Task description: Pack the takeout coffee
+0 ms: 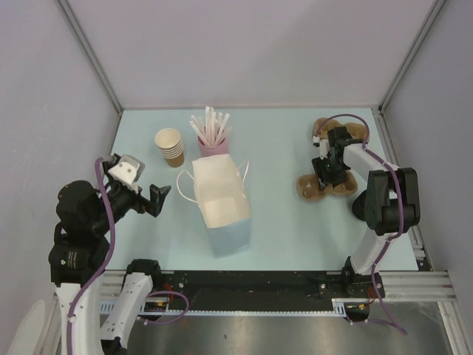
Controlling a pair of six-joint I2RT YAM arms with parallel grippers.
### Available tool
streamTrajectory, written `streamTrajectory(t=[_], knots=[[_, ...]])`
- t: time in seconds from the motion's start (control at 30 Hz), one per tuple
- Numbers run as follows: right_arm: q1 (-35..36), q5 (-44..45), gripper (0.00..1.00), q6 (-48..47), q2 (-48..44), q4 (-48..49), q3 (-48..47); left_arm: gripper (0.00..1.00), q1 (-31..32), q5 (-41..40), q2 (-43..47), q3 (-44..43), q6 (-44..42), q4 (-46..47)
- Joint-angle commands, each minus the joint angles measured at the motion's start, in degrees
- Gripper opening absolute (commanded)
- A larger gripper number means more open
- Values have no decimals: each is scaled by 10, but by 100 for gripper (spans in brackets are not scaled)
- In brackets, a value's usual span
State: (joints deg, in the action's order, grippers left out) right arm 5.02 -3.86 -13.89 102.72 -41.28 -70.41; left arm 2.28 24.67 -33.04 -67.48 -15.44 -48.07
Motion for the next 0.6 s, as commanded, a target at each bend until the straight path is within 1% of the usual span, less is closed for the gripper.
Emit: streamTrajectory(t=[0.0,0.17,0.27,0.4,0.57], knots=[[9,2,54,-6,13,-27,-21,99,-10,12,8,4,13,21],[11,3,52,-4,20,-31,-32,100,-12,13,11,10,14,23],[14,11,49,-4,28,-35,-38,99,-13,14,12,11,14,23],[24,24,38,-6,28,-35,-39,100,-14,18,13,14,14,25],[39,49,31,-14,4,-42,-47,99,-16,18,14,14,15,25]])
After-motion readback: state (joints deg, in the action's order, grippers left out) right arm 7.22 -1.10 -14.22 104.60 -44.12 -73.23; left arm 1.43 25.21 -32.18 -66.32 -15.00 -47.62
